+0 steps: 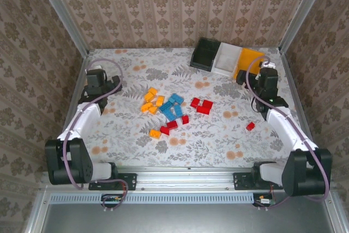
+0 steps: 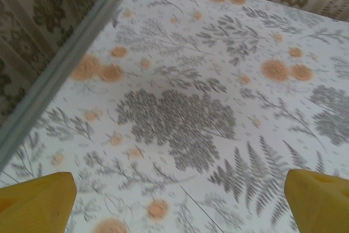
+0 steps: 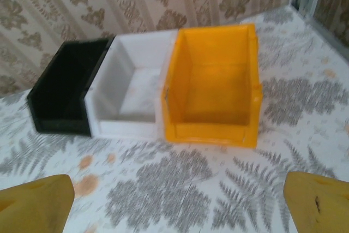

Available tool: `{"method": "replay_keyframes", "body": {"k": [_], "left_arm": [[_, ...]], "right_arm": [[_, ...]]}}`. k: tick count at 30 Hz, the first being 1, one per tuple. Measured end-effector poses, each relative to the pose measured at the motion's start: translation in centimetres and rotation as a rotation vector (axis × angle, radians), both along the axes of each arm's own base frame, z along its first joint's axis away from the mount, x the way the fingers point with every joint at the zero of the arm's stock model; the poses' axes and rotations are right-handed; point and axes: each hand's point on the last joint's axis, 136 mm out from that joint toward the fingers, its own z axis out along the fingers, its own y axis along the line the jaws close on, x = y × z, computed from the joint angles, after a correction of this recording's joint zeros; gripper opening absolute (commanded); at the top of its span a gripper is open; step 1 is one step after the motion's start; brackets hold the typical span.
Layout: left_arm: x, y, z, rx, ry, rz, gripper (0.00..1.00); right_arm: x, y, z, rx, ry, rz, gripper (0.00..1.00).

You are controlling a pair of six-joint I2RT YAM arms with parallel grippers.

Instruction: Sort the legos into containers by color

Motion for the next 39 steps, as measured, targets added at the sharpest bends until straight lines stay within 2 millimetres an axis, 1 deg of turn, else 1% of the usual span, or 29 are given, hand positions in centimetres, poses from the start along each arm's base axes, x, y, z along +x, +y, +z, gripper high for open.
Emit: {"method": "replay_keyframes", "body": {"k": [2, 5, 7, 11, 14, 16, 18, 20, 22, 24, 27, 33, 36, 39], "left_arm": [[-0.9, -0.8, 0.0, -0.051, 0.020, -0.017, 1.00], [-2.2, -3.0, 0.2, -0.131, 0.047, -0.074, 1.00], [-3.2, -4.9, 0.3, -0.181, 0.069, -0.132, 1.00], [-5.7, -9.0, 0.4, -0.250, 0.133, -0.271, 1.00], [-8.0, -11.7, 1.1, -0.279, 0.158, -0.376, 1.00], [-9.5, -13.2, 1.8, -0.292, 0.157, -0.439, 1.00], [-10.7, -14.5, 2.1, -0.305, 0.152, -0.496, 1.00], [-11.5, -15.4, 1.8, -0.313, 0.170, -0.533, 1.00], [-12.3, -16.2, 1.1, -0.313, 0.200, -0.559, 1.00], [-12.9, -16.7, 0.5, -0.313, 0.230, -0.577, 1.00], [-13.5, -17.4, 0.1, -0.315, 0.250, -0.595, 1.00], [-13.6, -18.1, -1.4, -0.312, 0.309, -0.602, 1.00], [-13.5, -18.2, -1.8, -0.310, 0.324, -0.601, 1.00], [-13.5, -18.2, -1.8, -0.309, 0.324, -0.601, 1.00]], "right_arm": [[-1.1, 0.8, 0.3, 0.048, 0.033, 0.027, 1.00], [-2.7, 2.2, 0.2, 0.128, 0.104, 0.071, 1.00], [-3.9, 3.2, -0.1, 0.185, 0.160, 0.102, 1.00], [-7.3, 6.1, -1.4, 0.279, 0.288, 0.177, 0.98], [-9.7, 8.5, -1.6, 0.308, 0.348, 0.246, 0.97], [-10.9, 9.8, -1.9, 0.307, 0.380, 0.283, 0.96], [-12.0, 10.9, -2.8, 0.305, 0.430, 0.311, 0.94], [-13.0, 11.3, -4.1, 0.293, 0.494, 0.309, 0.93], [-13.9, 11.0, -5.4, 0.274, 0.556, 0.276, 0.93], [-14.6, 9.8, -6.6, 0.246, 0.613, 0.203, 0.94], [-15.5, 7.9, -7.9, 0.203, 0.661, 0.094, 0.95], [-16.9, 4.6, -10.9, 0.183, 0.729, -0.091, 0.83], [-17.3, 3.3, -12.5, 0.199, 0.774, -0.164, 0.82], [-17.3, 2.3, -13.6, 0.209, 0.811, -0.213, 0.79]]}}
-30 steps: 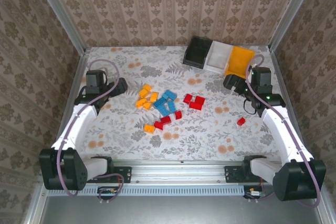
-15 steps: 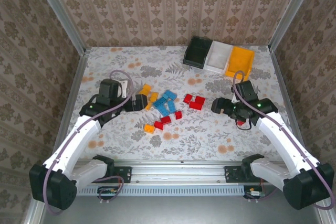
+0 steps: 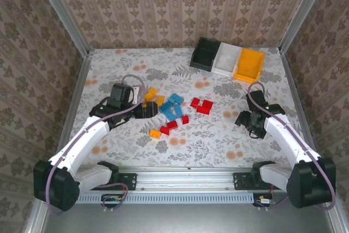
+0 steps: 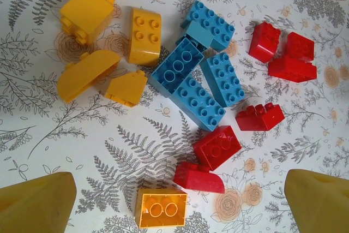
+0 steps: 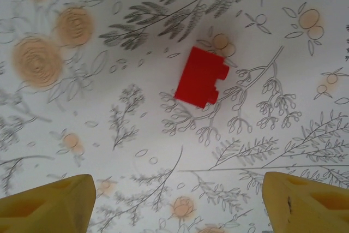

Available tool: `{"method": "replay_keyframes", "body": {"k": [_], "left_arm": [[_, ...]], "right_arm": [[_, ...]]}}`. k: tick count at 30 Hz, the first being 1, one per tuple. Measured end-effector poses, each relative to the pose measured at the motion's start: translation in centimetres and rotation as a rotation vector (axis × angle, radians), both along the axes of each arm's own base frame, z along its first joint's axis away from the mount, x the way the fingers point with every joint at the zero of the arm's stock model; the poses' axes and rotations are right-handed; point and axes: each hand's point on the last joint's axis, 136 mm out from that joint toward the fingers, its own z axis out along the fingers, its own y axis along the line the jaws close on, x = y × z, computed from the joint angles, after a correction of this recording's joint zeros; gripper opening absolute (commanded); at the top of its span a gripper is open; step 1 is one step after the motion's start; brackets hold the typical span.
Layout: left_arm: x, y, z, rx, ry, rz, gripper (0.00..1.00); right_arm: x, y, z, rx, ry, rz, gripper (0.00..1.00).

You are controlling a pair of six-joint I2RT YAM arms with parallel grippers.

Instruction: Sort the legos into containers by color

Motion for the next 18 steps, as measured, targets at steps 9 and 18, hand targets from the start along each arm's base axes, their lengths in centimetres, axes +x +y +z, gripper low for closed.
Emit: {"method": "replay_keyframes", "body": {"k": [9, 18], "left_arm": [[0.4, -0.2, -1.0, 0.014, 0.031, 0.000, 1.00], [0.8, -0.4, -1.5, 0.025, 0.052, -0.002, 1.00]], "right_arm": [[1.0, -2.2, -2.3, 0.004, 0.036, -0.102, 0.70], [2.3, -2.6, -4.3, 0.010, 0.058, -0.126, 0.67]]}}
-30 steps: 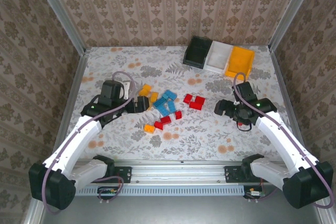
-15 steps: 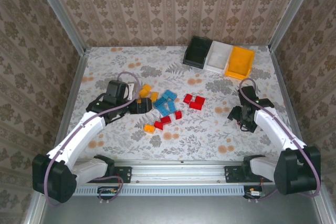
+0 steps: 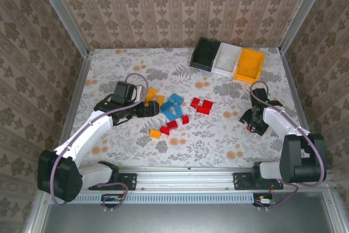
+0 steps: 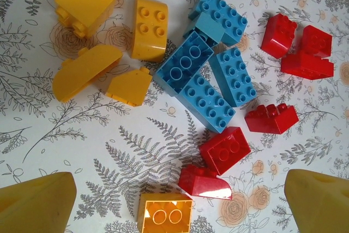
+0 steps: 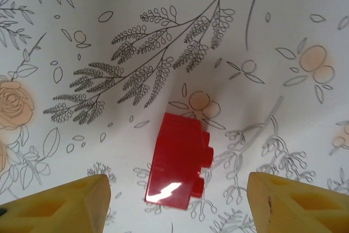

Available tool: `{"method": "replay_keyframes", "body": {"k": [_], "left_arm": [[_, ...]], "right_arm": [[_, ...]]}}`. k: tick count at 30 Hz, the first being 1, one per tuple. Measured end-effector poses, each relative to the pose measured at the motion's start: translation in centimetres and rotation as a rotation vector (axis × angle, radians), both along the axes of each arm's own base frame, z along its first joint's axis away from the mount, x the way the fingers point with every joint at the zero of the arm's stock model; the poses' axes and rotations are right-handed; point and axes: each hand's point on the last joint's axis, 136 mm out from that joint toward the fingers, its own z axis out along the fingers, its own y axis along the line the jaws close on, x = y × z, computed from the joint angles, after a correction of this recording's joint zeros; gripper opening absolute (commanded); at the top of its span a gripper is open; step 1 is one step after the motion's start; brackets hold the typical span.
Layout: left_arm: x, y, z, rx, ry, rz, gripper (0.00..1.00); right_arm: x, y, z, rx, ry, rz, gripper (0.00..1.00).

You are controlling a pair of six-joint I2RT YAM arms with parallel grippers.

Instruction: Sort the legos into containers by color

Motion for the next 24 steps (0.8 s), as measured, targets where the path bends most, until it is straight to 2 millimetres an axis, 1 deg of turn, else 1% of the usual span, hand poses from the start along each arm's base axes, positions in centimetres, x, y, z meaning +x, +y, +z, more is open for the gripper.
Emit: {"method": "replay_keyframes", "body": {"k": [5, 9, 10, 11, 14, 16, 20, 24], "left_arm": [[0.0, 0.0, 0.1, 0.006, -0.003, -0.009, 1.00], [-0.1, 0.1, 0.0, 0.008, -0.001, -0.008, 1.00], [-0.1, 0.1, 0.1, 0.008, -0.001, -0.008, 1.00], [-0.1, 0.2, 0.1, 0.008, -0.002, -0.008, 1.00], [-0.1, 0.2, 0.4, 0.003, -0.011, -0.008, 1.00], [-0.2, 0.2, 0.5, 0.000, -0.013, -0.008, 1.00], [-0.1, 0.3, 0.5, -0.003, -0.011, -0.005, 1.00], [-0.1, 0.2, 0.5, -0.006, -0.010, -0.007, 1.00]], "right_arm": [[0.4, 0.0, -1.4, 0.005, 0.030, -0.016, 0.55], [0.6, 0.0, -2.3, 0.007, 0.045, -0.024, 0.52], [0.6, 0.0, -2.4, 0.007, 0.047, -0.024, 0.50], [0.6, -0.1, -2.4, 0.006, 0.051, -0.027, 0.48], [0.5, -0.3, -2.5, 0.002, 0.057, -0.035, 0.40], [0.3, -0.4, -2.5, -0.001, 0.061, -0.038, 0.38], [0.3, -0.8, -2.4, -0.003, 0.065, -0.044, 0.24], [0.6, -1.0, -2.2, -0.005, 0.056, -0.032, 0.22]]}}
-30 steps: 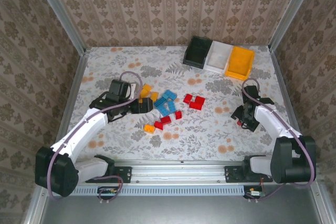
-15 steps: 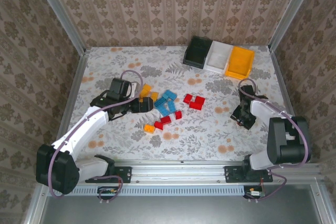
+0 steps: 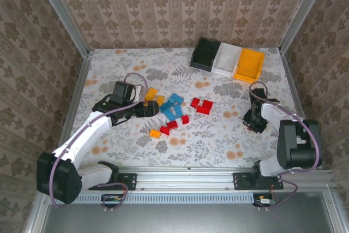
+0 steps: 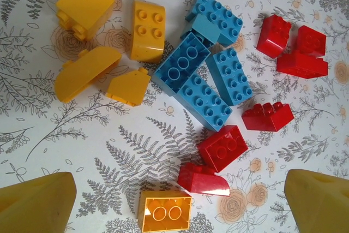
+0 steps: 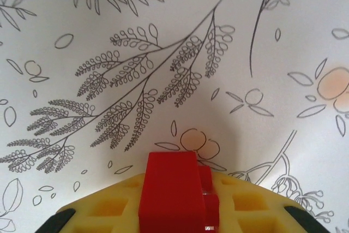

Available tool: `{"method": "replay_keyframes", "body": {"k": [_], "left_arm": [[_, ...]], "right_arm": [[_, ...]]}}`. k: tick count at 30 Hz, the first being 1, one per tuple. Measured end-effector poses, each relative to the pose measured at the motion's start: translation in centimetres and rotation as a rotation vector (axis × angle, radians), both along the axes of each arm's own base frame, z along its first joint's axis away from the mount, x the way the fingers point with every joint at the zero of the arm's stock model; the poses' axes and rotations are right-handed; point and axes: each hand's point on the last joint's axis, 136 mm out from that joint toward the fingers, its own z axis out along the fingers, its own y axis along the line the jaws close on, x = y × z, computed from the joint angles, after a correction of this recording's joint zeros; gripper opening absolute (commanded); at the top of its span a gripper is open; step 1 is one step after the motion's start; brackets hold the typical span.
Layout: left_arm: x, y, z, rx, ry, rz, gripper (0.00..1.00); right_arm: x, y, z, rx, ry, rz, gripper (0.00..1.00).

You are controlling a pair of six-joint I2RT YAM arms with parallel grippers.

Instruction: Sort the legos into containers by color

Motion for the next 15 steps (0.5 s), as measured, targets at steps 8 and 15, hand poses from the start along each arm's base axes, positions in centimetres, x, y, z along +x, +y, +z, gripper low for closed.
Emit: {"method": "replay_keyframes", "body": {"k": [8, 15], "left_arm": [[0.0, -0.1, 0.0, -0.004, 0.001, -0.003, 1.00], [-0.1, -0.4, 0.2, -0.024, 0.003, -0.009, 1.00]], "right_arm": [[3.7, -0.3, 6.1, -0.018, -0.189, 0.017, 0.20], [10.3, -0.7, 15.0, -0.039, -0.418, 0.030, 0.19]]}}
